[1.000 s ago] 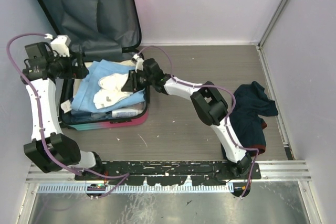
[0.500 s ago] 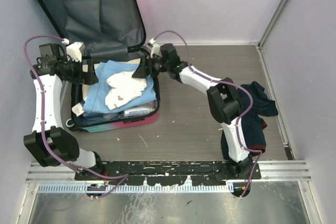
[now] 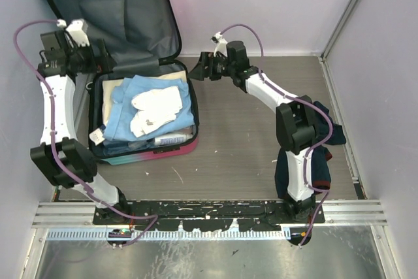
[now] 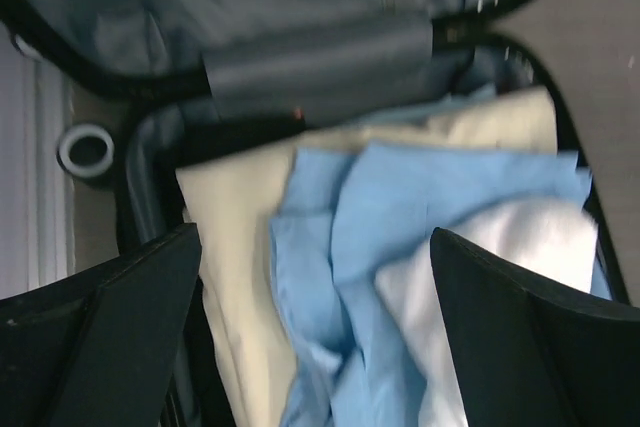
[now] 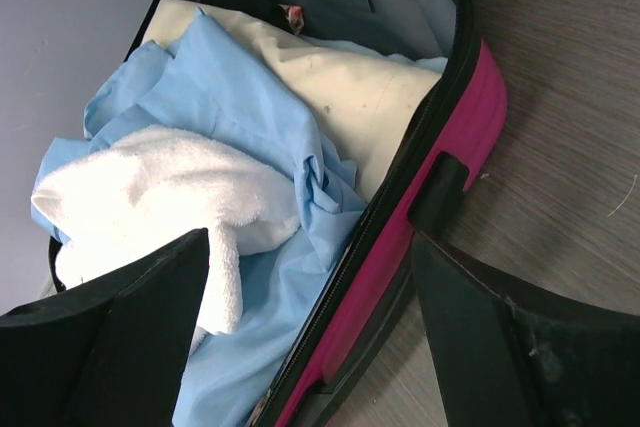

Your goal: Pack the luggage

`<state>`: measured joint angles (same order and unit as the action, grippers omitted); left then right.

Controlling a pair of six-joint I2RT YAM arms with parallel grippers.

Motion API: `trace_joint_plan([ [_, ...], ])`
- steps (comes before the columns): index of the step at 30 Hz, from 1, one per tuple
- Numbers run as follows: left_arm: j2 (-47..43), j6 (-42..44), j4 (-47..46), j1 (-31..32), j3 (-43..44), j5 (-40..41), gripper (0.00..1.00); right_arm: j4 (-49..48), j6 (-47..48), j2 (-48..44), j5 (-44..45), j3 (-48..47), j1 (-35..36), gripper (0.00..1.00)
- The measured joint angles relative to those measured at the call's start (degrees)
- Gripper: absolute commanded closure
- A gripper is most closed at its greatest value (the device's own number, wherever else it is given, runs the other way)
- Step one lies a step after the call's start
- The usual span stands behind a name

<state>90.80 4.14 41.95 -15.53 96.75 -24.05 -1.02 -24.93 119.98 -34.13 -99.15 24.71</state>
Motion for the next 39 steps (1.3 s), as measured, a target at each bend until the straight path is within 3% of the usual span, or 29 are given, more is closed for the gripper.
trace_joint_plan([
  [7,9.22,-7.54,-12.13,2.86,13.29,1.9,0.03,0.94,1.33,-3.13,0.44,3.98,-1.86,0.14],
  [17,19.93,-12.33,-27.1,18.29,24.81,5.53,0.09,3.04,3.26,-8.04,2.1,8.87,-7.41,0.14],
  [27,42.23,-13.53,-35.39,26.08,48.24,11.96,0.19,3.5,3.85,-11.21,2.99,12.39,-11.19,0.14],
  [30,46.27,-11.63,-36.57,27.23,50.51,14.53,0.32,3.61,3.85,-12.15,3.06,13.18,-12.2,0.14],
  [39,51.82,-5.38,-39.76,28.92,54.9,20.17,0.98,4.22,4.87,-14.64,2.97,14.51,-13.55,0.14],
])
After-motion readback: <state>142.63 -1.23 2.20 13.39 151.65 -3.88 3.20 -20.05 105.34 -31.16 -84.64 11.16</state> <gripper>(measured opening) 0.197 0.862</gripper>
